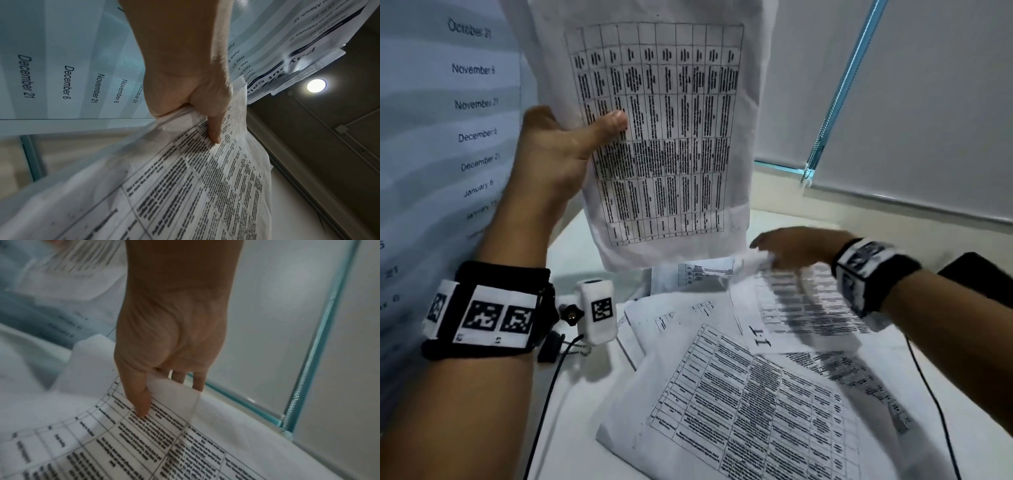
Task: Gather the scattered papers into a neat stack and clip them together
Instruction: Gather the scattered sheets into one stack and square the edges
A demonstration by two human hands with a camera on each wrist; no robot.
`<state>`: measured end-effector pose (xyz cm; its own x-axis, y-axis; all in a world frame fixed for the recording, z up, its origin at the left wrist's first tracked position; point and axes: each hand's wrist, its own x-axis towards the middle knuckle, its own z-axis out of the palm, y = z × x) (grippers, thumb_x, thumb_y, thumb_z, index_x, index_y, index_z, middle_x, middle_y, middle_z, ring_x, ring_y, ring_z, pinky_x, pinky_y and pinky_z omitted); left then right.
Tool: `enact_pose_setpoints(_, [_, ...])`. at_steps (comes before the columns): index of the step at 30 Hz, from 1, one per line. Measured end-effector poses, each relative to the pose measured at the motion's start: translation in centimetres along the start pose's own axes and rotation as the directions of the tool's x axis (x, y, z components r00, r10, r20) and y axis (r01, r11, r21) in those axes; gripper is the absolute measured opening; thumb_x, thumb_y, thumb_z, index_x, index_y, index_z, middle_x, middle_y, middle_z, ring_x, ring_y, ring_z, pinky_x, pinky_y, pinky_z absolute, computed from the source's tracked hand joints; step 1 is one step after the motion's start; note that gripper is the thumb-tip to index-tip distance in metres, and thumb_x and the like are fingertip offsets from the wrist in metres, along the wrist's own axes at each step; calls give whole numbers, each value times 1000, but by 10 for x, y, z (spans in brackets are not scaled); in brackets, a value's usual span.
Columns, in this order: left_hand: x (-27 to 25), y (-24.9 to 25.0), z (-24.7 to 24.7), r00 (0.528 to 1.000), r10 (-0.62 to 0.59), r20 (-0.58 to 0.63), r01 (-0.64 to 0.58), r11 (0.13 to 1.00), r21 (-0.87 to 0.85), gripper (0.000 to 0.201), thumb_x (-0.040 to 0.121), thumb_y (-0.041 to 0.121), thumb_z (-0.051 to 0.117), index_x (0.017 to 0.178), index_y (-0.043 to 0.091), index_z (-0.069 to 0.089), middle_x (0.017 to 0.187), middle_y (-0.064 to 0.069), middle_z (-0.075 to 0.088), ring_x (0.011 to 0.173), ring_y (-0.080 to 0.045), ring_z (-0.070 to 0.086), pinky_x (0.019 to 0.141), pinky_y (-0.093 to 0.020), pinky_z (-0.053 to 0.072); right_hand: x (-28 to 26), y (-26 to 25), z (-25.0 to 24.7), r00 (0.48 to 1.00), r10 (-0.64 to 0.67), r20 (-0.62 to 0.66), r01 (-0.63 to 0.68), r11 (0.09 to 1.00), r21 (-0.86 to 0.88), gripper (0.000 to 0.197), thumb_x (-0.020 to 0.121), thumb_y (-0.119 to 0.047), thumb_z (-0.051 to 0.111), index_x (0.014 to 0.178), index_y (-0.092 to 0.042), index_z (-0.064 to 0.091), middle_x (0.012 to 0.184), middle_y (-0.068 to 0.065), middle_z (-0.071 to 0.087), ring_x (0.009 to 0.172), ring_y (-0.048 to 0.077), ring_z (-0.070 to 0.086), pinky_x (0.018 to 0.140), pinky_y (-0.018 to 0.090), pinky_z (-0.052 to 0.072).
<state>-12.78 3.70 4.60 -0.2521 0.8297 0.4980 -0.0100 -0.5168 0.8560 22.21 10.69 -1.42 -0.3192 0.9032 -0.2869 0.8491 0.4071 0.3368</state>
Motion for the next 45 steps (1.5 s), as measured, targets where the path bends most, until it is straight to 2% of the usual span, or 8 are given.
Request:
enact_pose_setpoints(6, [6,-8,-3,1000,-13,-25,13,1000,-24,30,82,34,84,107,22,72,99,11,79,95,-5,75,84,-24,60,41,-29,30,956,-292,30,282,889,-360,44,98,-30,54,142,-27,52,149,-6,50,129,23,54,113,41,37])
enact_pose_setpoints(17, [9,-14,-3,1000,-13,5,13,999,39,33,86,35,80,112,17,73,100,12,78,94,-2,75,87,-23,59,35,-14,42,939,-336,-66,275,854,-441,41,95,-17,56,133,-34,58,129,-6,66,124,18,60,120,39,23])
enact_pose_setpoints(22, [16,-23,0,997,15,-75,-12,999,39,39,87,33,80,119,14,72,100,13,76,88,3,74,73,-11,57,-18,24,-3,899,-309,-311,163,894,-416,48,87,-5,60,122,-37,66,120,-8,71,113,18,67,112,44,38])
enact_pose_setpoints(27, [20,-32,6,991,-22,-130,28,999,41,42,83,38,82,117,15,74,108,8,77,98,-8,74,93,-32,60,-98,67,-61,801,-204,-563,-5,938,-347,41,67,4,68,102,-17,75,97,8,75,88,33,73,91,49,50])
enact_pose_setpoints(33, [14,-34,20,976,16,-218,-21,1000,-22,27,87,32,80,106,16,70,105,3,73,91,-9,72,78,-15,59,-174,104,-106,629,206,-750,-252,966,54,17,86,-10,73,101,-5,68,95,24,71,83,40,69,78,47,54])
enact_pose_setpoints(36, [13,-37,26,973,33,-230,-46,998,-48,14,86,29,82,94,23,72,98,4,75,85,-2,74,84,-27,62,-195,122,-105,502,481,-719,-92,856,508,36,85,-31,78,115,-14,72,102,14,71,92,17,69,85,34,55])
enact_pose_setpoints(40, [8,-42,40,985,19,-169,-32,997,-72,15,85,26,84,77,26,70,85,12,73,74,0,72,81,-28,60,-204,99,-106,494,570,-657,270,618,739,19,74,-35,80,91,-44,78,90,-21,77,89,3,72,92,28,57])
enact_pose_setpoints(45, [-1,-46,63,994,-111,16,112,976,-187,8,82,22,84,83,17,78,88,-4,79,85,-23,76,84,-38,60,-174,49,-87,600,566,-565,417,381,825,7,68,-29,81,74,-26,80,71,-12,74,66,9,65,67,26,52])
